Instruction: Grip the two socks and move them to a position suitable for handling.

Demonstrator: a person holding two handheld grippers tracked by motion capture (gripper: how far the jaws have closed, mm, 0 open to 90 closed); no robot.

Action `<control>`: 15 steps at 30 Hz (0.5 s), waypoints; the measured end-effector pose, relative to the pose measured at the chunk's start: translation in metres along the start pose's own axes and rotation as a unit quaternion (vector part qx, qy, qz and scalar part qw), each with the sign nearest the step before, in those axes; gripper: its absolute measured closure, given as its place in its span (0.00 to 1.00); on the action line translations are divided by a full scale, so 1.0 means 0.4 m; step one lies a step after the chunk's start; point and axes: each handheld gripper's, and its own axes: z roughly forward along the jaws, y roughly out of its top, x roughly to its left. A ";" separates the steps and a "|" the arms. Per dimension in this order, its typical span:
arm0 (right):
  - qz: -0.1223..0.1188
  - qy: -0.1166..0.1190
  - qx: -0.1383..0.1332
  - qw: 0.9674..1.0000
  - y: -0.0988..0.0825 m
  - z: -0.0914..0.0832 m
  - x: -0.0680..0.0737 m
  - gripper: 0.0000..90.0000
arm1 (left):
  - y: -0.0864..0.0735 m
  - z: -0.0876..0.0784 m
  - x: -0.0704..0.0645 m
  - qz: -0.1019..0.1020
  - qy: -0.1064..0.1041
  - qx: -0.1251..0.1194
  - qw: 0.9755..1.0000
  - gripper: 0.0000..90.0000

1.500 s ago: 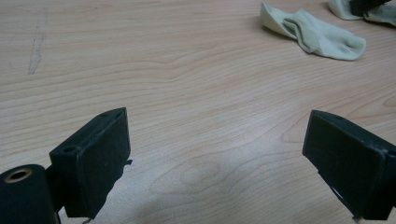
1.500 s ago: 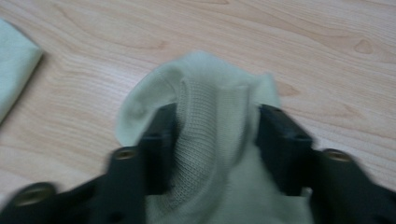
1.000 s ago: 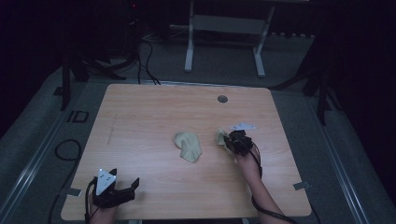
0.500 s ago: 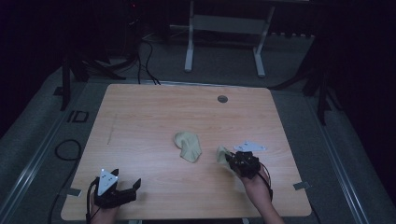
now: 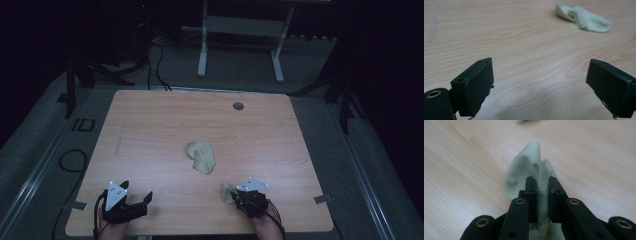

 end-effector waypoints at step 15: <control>-0.004 -0.003 -0.008 1.000 -0.013 0.013 0.043 0.45 | 0.013 0.018 -0.065 0.037 -0.026 -0.005 0.999 0.08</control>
